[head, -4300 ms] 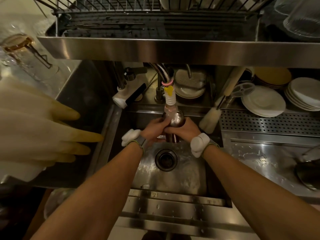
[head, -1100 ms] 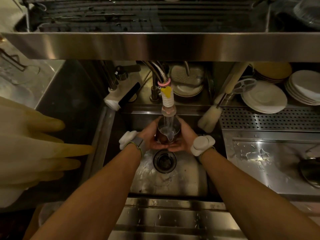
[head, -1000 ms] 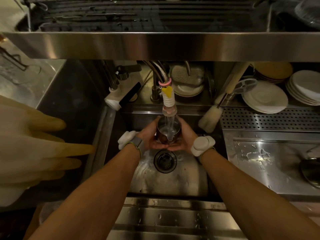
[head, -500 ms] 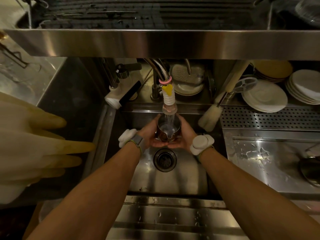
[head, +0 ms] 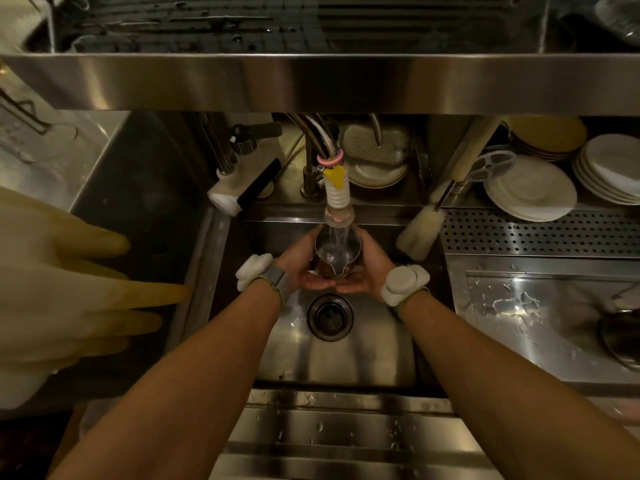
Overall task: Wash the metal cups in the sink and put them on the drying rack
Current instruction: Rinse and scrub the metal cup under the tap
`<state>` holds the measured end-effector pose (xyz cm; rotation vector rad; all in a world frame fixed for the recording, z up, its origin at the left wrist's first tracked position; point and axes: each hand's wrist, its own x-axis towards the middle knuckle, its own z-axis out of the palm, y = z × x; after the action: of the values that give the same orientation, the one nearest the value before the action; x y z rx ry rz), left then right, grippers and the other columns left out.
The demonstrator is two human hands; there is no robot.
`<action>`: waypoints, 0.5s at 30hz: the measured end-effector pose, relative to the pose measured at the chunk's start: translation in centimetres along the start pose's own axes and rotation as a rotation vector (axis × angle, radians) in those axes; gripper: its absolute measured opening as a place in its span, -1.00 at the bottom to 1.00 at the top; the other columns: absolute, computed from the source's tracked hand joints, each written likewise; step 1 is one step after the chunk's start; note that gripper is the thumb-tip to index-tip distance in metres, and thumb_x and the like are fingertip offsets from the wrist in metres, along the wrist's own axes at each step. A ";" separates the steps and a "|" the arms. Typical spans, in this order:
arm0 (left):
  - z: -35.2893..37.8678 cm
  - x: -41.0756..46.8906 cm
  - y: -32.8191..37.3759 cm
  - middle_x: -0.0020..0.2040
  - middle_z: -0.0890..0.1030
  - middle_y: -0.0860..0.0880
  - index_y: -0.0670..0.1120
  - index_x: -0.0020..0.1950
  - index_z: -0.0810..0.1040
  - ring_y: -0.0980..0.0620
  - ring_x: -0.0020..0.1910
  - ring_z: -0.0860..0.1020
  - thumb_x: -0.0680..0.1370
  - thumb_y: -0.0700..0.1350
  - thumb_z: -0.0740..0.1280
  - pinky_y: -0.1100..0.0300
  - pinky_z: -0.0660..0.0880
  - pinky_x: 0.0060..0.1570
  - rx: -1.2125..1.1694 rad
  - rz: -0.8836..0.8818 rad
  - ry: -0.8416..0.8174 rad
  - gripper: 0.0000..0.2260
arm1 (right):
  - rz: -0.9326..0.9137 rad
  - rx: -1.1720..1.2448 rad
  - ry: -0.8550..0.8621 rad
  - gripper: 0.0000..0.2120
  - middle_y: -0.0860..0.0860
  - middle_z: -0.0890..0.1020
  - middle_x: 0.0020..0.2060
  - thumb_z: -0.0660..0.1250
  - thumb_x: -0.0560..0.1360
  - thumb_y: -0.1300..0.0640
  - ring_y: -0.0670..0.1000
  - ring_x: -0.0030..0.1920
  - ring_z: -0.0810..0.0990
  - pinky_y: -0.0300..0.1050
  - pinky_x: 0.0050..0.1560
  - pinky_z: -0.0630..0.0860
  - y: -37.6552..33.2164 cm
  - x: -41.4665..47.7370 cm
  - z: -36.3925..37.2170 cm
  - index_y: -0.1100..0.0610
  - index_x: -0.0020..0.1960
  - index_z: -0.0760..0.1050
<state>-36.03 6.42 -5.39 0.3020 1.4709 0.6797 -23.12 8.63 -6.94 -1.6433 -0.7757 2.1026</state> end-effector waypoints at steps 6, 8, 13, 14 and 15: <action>0.0 0.4 -0.3 -0.19 0.64 -0.11 -0.13 -0.08 0.54 -0.04 -0.16 0.58 0.56 -0.06 0.17 0.15 0.51 -0.14 -0.086 0.097 -0.002 -0.80 | -0.084 0.028 -0.007 -0.69 0.16 0.61 0.15 0.17 0.56 -0.07 0.12 0.03 0.59 0.00 -0.03 0.56 -0.5 -0.4 0.5 0.09 0.11 0.56; 0.4 0.2 -0.5 -0.29 0.65 -0.08 -0.12 -0.14 0.55 -0.03 -0.23 0.59 0.58 -0.03 0.15 0.12 0.51 -0.14 -0.167 0.139 -0.046 -0.74 | -0.098 0.098 -0.030 -0.61 0.19 0.61 0.14 0.18 0.56 -0.06 0.11 -0.01 0.61 -0.07 -0.11 0.55 -0.4 -0.6 0.9 0.18 0.22 0.54; 0.7 0.1 -0.9 -0.22 0.70 -0.09 -0.09 -0.06 0.60 -0.04 -0.19 0.66 0.60 0.26 0.00 0.10 0.53 -0.11 -0.295 0.179 -0.113 -0.47 | -0.126 0.186 -0.076 -0.51 0.13 0.62 0.03 0.07 0.61 -0.11 0.04 -0.10 0.60 -0.17 -0.18 0.53 -0.2 -0.8 1.2 0.20 0.32 0.47; 0.7 0.1 -0.9 -0.20 0.71 -0.11 -0.10 -0.05 0.60 -0.06 -0.15 0.66 0.59 0.29 -0.03 0.08 0.53 -0.10 -0.297 0.177 -0.122 -0.43 | -0.137 0.167 -0.066 -0.50 0.12 0.62 0.07 0.06 0.61 -0.12 0.03 -0.09 0.60 -0.18 -0.17 0.51 -0.1 -0.7 0.9 0.19 0.33 0.47; 0.7 0.1 -0.8 -0.13 0.70 -0.14 -0.11 -0.03 0.61 -0.11 -0.06 0.65 0.57 0.32 -0.04 0.04 0.54 -0.03 -0.306 0.174 -0.119 -0.39 | -0.144 0.150 -0.059 -0.51 0.11 0.61 0.10 0.04 0.61 -0.12 0.01 -0.09 0.60 -0.21 -0.18 0.49 -0.2 -0.7 0.6 0.18 0.33 0.47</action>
<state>-35.14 6.01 -5.88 0.2304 1.2160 0.9971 -23.52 8.23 -6.21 -1.4113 -0.7137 2.0618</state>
